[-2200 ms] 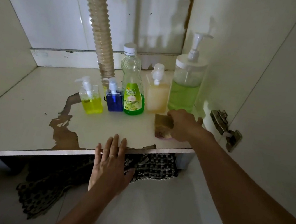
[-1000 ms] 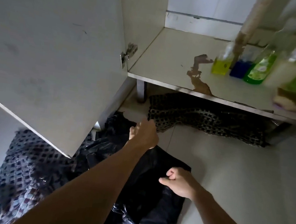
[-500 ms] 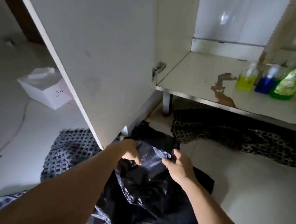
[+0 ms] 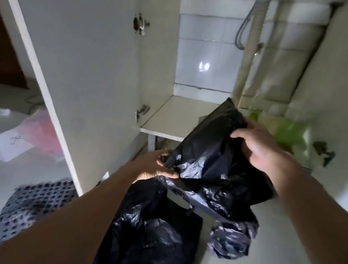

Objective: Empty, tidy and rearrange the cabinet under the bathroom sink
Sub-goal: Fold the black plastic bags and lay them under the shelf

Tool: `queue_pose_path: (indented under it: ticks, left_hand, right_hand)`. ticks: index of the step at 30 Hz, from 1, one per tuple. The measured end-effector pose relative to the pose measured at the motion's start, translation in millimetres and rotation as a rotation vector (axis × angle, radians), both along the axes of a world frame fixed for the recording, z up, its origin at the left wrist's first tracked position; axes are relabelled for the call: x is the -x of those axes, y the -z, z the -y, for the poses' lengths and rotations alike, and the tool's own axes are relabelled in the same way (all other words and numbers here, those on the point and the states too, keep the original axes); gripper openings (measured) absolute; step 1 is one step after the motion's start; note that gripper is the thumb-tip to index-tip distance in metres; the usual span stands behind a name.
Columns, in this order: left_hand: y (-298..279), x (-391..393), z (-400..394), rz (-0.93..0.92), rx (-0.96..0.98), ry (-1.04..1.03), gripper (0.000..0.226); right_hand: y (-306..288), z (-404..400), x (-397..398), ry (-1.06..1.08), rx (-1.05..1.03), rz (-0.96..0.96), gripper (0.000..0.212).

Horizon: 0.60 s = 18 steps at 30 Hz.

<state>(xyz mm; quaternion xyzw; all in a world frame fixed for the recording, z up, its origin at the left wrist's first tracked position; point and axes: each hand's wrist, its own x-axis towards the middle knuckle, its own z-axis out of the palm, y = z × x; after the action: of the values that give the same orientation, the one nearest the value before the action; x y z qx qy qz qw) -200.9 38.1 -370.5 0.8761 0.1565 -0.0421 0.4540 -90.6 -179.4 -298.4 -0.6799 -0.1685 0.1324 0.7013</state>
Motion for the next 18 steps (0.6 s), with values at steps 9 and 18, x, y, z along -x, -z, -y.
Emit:
queue_pose_path:
  ticks: [9,18]
  left_hand:
    - [-55,-9,70,0.454,0.140,-0.049,0.006]
    - [-79,-31,93,0.514,0.343,-0.361,0.009]
  right_hand:
    - [-42,88,17,0.609,0.612,0.586,0.036]
    - [-43,110,104,0.521,0.719,0.882,0.064]
